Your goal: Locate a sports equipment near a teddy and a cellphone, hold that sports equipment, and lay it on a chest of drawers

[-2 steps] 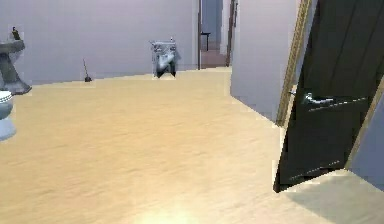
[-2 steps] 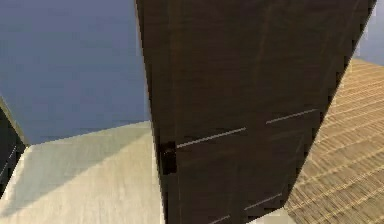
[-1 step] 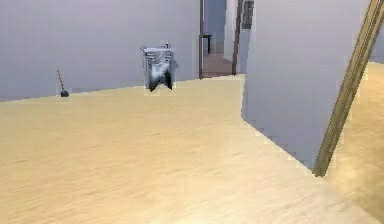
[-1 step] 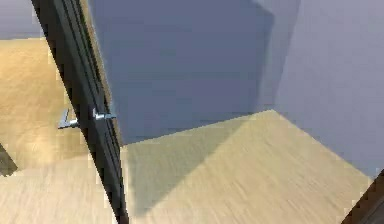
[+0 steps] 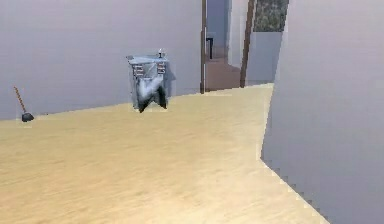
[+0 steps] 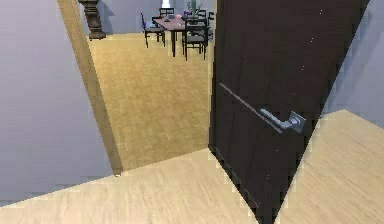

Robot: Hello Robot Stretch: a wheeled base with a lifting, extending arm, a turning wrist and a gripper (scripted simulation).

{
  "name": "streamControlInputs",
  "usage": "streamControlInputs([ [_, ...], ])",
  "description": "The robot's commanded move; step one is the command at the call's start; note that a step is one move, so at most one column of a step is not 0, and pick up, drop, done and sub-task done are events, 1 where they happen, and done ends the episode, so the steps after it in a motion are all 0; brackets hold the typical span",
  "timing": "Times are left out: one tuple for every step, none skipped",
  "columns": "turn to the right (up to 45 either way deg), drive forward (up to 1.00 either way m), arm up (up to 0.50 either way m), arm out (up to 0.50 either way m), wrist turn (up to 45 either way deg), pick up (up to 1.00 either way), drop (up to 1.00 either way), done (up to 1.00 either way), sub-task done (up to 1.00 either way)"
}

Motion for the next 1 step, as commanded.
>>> streamControlInputs([
  [3.0, 0.00, 0.00, 0.00, 0.0, 0.00, 0.00, 0.00, 0.00],
])
